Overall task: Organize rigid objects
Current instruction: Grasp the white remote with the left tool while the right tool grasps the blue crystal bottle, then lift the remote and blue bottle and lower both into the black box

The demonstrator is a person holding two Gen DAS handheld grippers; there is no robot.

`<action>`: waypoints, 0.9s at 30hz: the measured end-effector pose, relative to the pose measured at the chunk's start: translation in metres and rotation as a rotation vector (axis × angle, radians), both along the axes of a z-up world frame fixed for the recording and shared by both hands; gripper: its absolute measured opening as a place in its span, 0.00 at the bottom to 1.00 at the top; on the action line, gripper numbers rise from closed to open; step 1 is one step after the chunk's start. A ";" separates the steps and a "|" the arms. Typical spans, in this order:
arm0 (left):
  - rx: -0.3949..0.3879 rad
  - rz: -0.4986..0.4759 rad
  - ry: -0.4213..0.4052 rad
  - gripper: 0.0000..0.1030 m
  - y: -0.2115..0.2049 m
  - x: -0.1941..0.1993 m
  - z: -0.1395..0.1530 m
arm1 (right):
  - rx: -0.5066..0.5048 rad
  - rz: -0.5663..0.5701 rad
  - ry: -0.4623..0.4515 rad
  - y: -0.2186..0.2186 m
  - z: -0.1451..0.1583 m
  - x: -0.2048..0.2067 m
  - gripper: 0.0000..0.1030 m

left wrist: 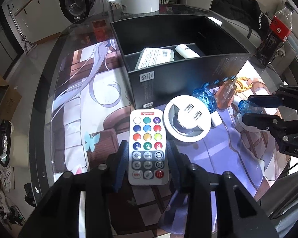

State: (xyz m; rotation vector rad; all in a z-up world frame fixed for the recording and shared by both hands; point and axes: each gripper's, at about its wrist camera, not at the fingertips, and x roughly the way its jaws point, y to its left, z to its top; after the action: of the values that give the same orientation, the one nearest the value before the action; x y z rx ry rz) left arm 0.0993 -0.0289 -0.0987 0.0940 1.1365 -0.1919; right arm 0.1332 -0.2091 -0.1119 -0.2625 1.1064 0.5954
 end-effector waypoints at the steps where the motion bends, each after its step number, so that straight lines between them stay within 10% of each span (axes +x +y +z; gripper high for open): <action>1: -0.003 0.001 -0.010 0.37 0.001 -0.001 0.003 | 0.008 -0.005 -0.011 -0.001 0.004 0.000 0.32; 27: -0.113 0.023 -0.262 0.36 0.011 -0.021 0.075 | 0.156 -0.011 -0.187 -0.007 0.064 -0.018 0.21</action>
State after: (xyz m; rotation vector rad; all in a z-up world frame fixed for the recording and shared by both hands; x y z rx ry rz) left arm 0.0780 -0.0180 -0.0237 0.0056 0.8633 -0.2165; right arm 0.1149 -0.2165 -0.0482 -0.1732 0.8763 0.6304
